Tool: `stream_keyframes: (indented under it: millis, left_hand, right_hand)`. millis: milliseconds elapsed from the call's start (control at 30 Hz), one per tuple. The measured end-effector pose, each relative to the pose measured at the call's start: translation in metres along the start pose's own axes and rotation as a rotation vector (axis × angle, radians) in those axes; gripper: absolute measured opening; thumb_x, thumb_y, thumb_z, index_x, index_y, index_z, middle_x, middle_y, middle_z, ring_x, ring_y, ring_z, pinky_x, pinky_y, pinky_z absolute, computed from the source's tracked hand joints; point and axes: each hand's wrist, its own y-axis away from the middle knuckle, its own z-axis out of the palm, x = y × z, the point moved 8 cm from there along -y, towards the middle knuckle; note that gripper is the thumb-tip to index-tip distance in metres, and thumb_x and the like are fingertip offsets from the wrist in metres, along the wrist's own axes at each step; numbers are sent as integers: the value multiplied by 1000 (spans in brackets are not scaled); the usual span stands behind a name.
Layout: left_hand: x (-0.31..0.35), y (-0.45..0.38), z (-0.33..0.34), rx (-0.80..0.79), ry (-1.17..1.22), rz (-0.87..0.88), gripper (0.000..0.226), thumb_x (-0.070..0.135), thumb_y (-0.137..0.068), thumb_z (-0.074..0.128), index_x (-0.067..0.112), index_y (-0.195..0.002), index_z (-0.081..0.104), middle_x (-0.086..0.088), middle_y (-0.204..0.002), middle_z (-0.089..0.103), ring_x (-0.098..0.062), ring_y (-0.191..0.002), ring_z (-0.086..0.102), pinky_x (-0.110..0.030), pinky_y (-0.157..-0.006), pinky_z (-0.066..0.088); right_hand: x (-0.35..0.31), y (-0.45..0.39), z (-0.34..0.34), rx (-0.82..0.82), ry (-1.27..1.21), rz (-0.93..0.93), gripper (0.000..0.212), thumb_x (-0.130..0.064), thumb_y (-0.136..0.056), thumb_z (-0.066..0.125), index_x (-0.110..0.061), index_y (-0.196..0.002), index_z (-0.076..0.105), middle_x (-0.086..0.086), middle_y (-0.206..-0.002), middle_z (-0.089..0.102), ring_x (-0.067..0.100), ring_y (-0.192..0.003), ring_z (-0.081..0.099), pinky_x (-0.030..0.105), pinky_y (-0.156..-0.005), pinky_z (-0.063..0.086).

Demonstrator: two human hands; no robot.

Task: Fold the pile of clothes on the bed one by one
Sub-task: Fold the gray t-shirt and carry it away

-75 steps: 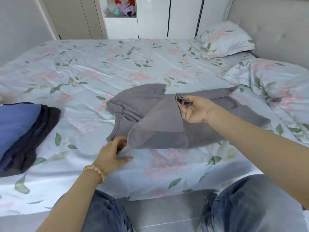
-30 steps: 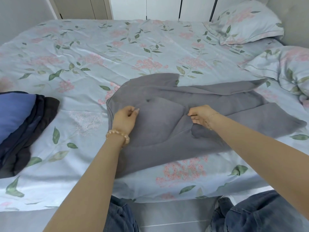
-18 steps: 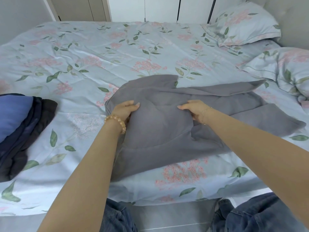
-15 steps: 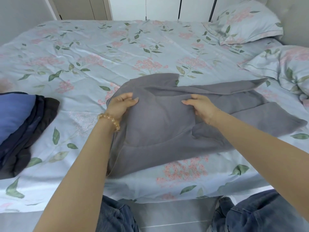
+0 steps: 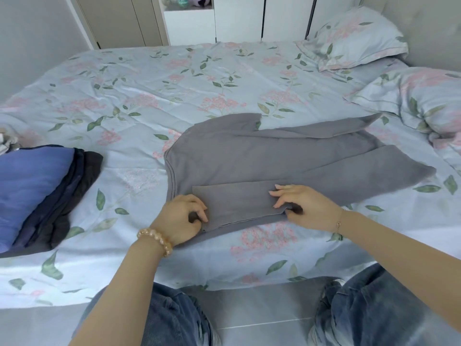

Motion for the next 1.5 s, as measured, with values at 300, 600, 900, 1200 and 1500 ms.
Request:
stream_keyframes:
  millis: [300,600,900,1200,1500]
  left_hand:
    - [36,-31,39,43,-155,-15,62,63,-92,21,35,-145,35,4,-159,21,-15,-147,13,-48,-119,10]
    - [16,-48,68,-459,-471,-257,74,70,-91,21,39,-150,-9,-1,-160,-17,-21,-148,-10,-56,-116,-8]
    - [98,-172,11,-166,-394,-49,39,37,-96,47,26,-134,49,1,-138,48,-21,-126,46,-37,-102,40]
    - [108,-317,58,-108,-501,80,55,34,-91,56,28,-142,37,3,-144,40,-20,-132,37,-41,-105,37]
    - [71,-359,50,154,-105,0,22,34,-99,46,14,-91,50,-1,-76,59,-22,-72,56,-34,-65,41]
  right_hand:
    - [-18,-26,33,-154,310,86,77,-66,-89,-3,-28,-155,4,-8,-161,-7,8,-147,-8,31,-119,-5]
    - [2,-32,32,-301,-168,231,58,-32,-101,48,-26,-153,23,-13,-160,8,4,-147,-3,26,-119,-4]
    - [118,-32,-101,34,-133,401,30,-14,-94,58,-19,-122,63,-1,-136,50,14,-127,45,14,-94,31]
    - [288,-13,-139,153,124,716,71,-9,-88,55,-20,-150,24,13,-137,39,28,-100,55,39,-80,51]
    - [365,-43,-192,330,563,828,27,-20,-89,54,-12,-112,66,10,-142,35,34,-122,34,43,-84,45]
